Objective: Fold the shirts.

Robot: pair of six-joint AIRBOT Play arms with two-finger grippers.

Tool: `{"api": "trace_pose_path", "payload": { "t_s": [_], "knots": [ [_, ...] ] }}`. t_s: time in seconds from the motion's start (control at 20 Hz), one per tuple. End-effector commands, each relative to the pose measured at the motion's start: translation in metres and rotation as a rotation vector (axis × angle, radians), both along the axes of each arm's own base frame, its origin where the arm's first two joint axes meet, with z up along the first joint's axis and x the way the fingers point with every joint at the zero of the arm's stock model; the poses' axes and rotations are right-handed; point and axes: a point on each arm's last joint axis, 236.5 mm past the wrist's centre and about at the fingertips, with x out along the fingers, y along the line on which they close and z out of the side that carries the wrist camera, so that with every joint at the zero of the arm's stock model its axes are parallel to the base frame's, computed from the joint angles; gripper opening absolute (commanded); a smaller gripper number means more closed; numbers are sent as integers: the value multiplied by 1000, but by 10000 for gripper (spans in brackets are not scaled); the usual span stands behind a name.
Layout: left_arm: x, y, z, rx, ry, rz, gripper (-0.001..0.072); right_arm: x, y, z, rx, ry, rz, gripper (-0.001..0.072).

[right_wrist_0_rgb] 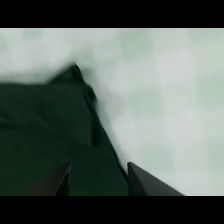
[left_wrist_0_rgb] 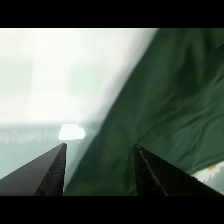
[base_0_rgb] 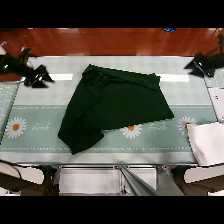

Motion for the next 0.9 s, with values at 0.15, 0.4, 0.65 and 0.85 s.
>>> {"api": "trace_pose_path", "payload": {
  "t_s": [0.15,0.4,0.65,0.85],
  "knots": [
    [-162,-3,-56,-5,19,333,511,-95,21,-46,63,12,-57,407],
    [-218,-36,-71,-65,-21,523,511,-113,48,-48,139,-8,-35,407],
    [-231,-52,-81,-110,17,525,510,-111,57,-41,181,-27,-20,407],
    [-222,-48,-81,-105,-30,533,509,-115,60,-41,188,-20,2,407]
  ]
}}
